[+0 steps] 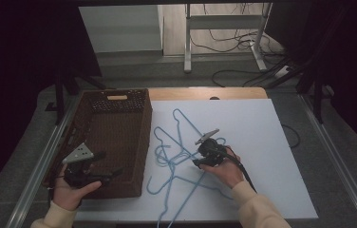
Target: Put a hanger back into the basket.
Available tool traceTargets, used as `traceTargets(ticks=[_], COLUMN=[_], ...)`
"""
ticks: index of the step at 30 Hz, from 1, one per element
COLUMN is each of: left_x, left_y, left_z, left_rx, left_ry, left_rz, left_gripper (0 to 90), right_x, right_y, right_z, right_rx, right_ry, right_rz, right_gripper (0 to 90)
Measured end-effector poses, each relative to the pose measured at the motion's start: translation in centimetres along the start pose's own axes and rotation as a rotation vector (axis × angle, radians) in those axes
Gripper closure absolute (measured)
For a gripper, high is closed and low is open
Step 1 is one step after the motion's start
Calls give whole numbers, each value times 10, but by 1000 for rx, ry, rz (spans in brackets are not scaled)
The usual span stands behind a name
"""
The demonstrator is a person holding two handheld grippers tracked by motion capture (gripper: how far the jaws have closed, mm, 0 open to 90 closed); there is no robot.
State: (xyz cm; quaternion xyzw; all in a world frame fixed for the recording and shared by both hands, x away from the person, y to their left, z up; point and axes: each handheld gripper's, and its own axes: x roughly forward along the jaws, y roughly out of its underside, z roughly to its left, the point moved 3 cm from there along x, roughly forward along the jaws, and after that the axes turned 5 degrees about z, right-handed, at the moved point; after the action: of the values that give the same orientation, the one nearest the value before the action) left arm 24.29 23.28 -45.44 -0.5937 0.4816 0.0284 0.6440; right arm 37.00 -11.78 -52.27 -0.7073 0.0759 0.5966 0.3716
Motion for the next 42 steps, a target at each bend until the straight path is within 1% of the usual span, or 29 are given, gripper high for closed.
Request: traceTargets(ticks=[1,3,5,6,7,12,13,14,16,17,18,19,26,27,28,29,30,31,32,33,34,35,36,37,38,39,40,41,42], left_x=[0,0,0,0,0,1,1,1,1,1,1,1,0,0,0,0,0,0,0,-1,-1,-1,-1,-1,-1,-1,-2,-3,-3], left_y=[0,0,0,0,0,0,0,0,0,0,0,0,0,0,0,0,0,0,0,-1,-1,-1,-1,-1,-1,-2,-2,-4,-4], left_z=[0,0,0,0,0,0,0,0,0,0,0,0,0,0,0,0,0,-1,-1,-1,-1,-1,-1,-2,-2,-3,-4,-6,-6], left_rx=[0,0,-1,-1,-1,1,-1,-1,0,0,0,1,2,3,3,3,3,5,5,5,6,7,7,8,9,12,13,18,18], left_ry=[0,0,0,0,0,0,0,0,0,1,1,0,-1,-1,-2,-2,-2,-3,-3,-3,-4,-4,-4,-4,-4,-5,-6,-10,-10], left_rz=[1,1,0,0,1,2,2,2,2,2,2,2,-1,-1,-1,-3,-3,-5,-5,-6,-7,-8,-8,-9,-9,-11,-14,-28,-28], left_gripper=[134,134,134,134,134,134,134,134,134,134,134,134,134,134,134,134,134,135,135,135,135,135,135,136,136,138,138,142,145], right_x=[5,6,10,10,12,12,13,13,13,13,13,13,12,10,10,7,7,2,2,-3,-3,-9,-9,-14,-14,-18,-18,-23,-23], right_y=[-2,-3,-3,-3,-3,-4,-4,-4,-4,-5,-5,-5,-6,-8,-8,-9,-9,-10,-10,-11,-11,-12,-12,-12,-12,-13,-13,-13,-13], right_z=[0,0,0,0,-1,-1,0,0,0,1,1,1,-1,-1,-1,-4,-4,-6,-6,-9,-9,-11,-11,-13,-13,-14,-14,-16,-16], right_rx=[1,-3,-9,-9,-6,-5,0,0,2,8,8,9,26,44,44,75,75,94,94,115,115,141,141,160,160,186,186,206,206], right_ry=[8,11,17,17,17,7,4,4,6,1,1,12,15,14,14,-7,-7,-19,-19,-29,-29,-46,-46,-61,-61,-77,-77,-85,-85], right_rz=[18,21,41,41,46,54,65,65,70,77,77,82,93,84,84,60,60,29,29,-4,-4,-30,-30,-58,-58,-86,-86,-115,-115], right_gripper=[532,542,587,587,614,664,696,696,729,766,766,795,849,862,862,864,864,865,865,866,866,867,867,868,868,868,868,869,869])
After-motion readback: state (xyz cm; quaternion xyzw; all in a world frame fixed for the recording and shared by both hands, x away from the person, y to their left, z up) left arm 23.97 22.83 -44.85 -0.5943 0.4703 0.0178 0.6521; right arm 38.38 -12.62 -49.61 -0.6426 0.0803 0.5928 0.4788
